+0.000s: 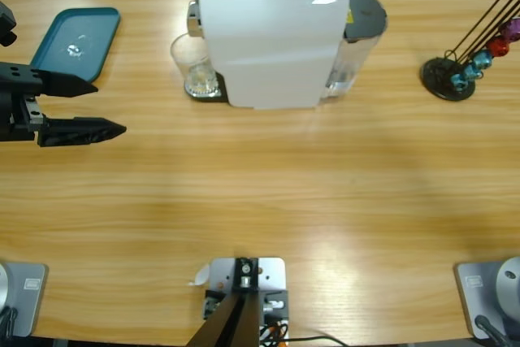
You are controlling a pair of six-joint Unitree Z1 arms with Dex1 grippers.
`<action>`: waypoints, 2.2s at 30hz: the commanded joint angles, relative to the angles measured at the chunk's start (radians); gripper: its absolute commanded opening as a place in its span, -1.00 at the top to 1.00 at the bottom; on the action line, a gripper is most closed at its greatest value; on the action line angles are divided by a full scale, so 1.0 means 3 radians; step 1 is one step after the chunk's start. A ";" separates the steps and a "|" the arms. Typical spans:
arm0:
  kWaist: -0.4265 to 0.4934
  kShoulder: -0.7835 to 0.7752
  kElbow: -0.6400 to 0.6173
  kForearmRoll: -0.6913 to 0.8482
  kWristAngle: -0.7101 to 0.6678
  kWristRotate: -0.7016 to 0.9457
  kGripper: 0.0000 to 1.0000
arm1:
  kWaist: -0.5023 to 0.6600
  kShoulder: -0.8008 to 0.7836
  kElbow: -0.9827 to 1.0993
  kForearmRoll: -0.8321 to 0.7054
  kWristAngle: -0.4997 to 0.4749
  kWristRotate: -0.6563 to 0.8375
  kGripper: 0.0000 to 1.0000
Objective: Pour coffee
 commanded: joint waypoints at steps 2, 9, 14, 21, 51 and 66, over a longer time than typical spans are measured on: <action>-0.0031 0.0038 -0.0018 0.0055 0.0034 -0.0049 -1.00 | 0.0198 -0.0521 0.1320 -0.0674 0.0461 -0.0014 -0.28; -0.0031 0.0033 -0.0018 0.0055 0.0033 -0.0048 -1.00 | 0.0242 -0.0859 0.1990 -0.1049 0.0450 0.0062 -0.66; -0.0031 0.0024 -0.0013 0.0055 0.0029 -0.0051 -1.00 | 0.0242 -0.1069 0.2494 -0.1386 0.0398 0.0124 -0.91; -0.0031 -0.0003 -0.0018 0.0052 0.0034 -0.0051 -1.00 | 0.0242 -0.1242 0.2835 -0.1594 0.0283 0.0170 -0.91; -0.0031 -0.1102 0.1162 -0.0884 0.0244 -0.0196 -0.78 | 0.0528 -0.3310 0.6211 -0.3937 0.0238 0.0235 -0.86; -0.0031 -0.1061 0.1250 -0.0957 0.0342 -0.0232 -0.78 | 0.0528 -0.3353 0.6403 -0.4203 0.0155 0.0354 -0.87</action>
